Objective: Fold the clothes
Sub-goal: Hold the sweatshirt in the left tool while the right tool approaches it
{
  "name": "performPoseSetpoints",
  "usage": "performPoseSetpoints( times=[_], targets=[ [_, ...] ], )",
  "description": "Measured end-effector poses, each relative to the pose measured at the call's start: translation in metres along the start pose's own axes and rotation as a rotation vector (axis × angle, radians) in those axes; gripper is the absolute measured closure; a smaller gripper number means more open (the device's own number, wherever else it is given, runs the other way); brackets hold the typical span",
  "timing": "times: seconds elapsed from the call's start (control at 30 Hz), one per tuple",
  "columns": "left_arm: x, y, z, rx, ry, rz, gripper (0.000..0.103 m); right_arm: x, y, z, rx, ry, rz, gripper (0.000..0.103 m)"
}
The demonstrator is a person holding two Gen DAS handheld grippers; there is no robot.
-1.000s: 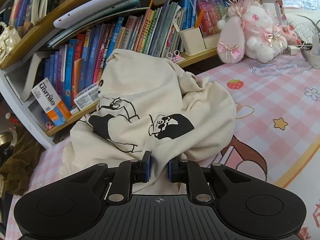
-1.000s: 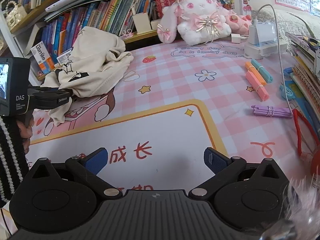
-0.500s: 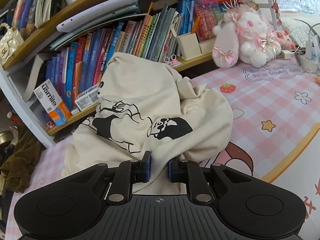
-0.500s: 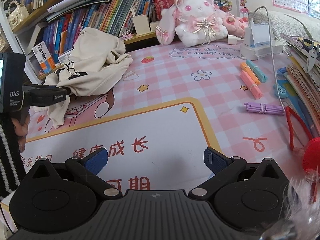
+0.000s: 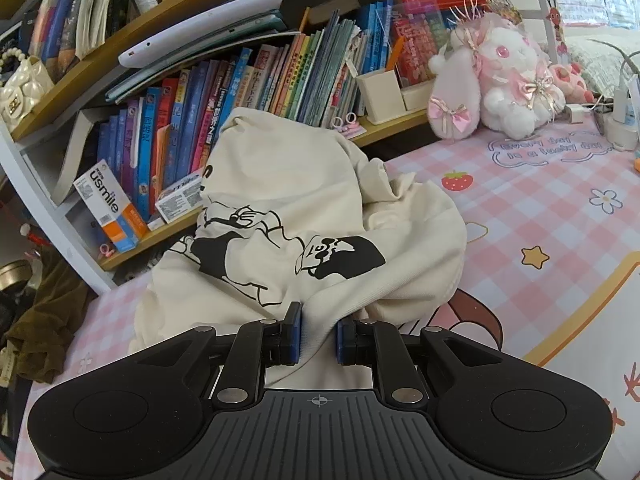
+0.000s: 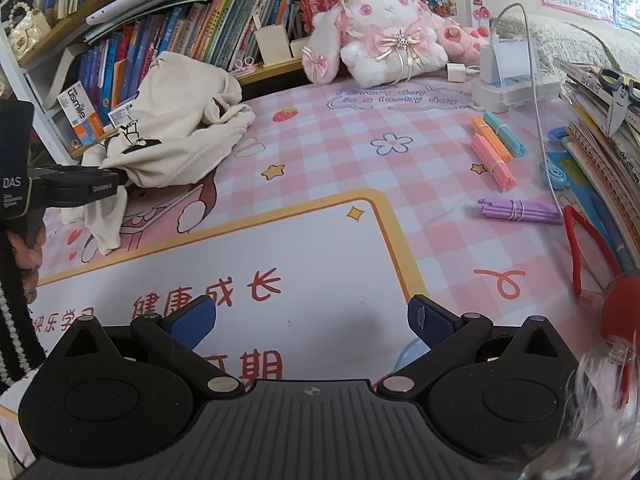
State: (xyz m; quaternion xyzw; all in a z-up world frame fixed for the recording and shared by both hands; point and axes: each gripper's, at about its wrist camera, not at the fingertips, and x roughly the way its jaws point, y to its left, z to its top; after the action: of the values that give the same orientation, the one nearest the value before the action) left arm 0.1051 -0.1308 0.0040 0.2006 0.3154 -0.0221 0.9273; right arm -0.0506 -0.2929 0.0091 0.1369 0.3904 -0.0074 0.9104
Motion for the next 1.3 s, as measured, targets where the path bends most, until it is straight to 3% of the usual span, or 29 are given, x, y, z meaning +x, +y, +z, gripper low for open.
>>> performPoseSetpoints(
  times=[0.73, 0.9, 1.1, 1.3],
  targets=[
    [-0.008, 0.007, -0.004, -0.021, -0.008, -0.009, 0.088, 0.001, 0.009, -0.002, -0.009, 0.004, 0.003, 0.000],
    [-0.021, 0.015, -0.003, -0.056, -0.042, -0.020, 0.089, 0.003, 0.013, 0.002, -0.013, -0.002, -0.003, 0.000],
    [-0.042, 0.035, -0.010, -0.112, -0.087, -0.045, 0.089, 0.005, 0.038, 0.002, -0.070, -0.007, 0.004, 0.000],
    [-0.069, 0.062, -0.016, -0.146, -0.154, -0.116, 0.090, 0.006, 0.079, -0.009, -0.090, -0.008, -0.010, 0.000]
  ],
)
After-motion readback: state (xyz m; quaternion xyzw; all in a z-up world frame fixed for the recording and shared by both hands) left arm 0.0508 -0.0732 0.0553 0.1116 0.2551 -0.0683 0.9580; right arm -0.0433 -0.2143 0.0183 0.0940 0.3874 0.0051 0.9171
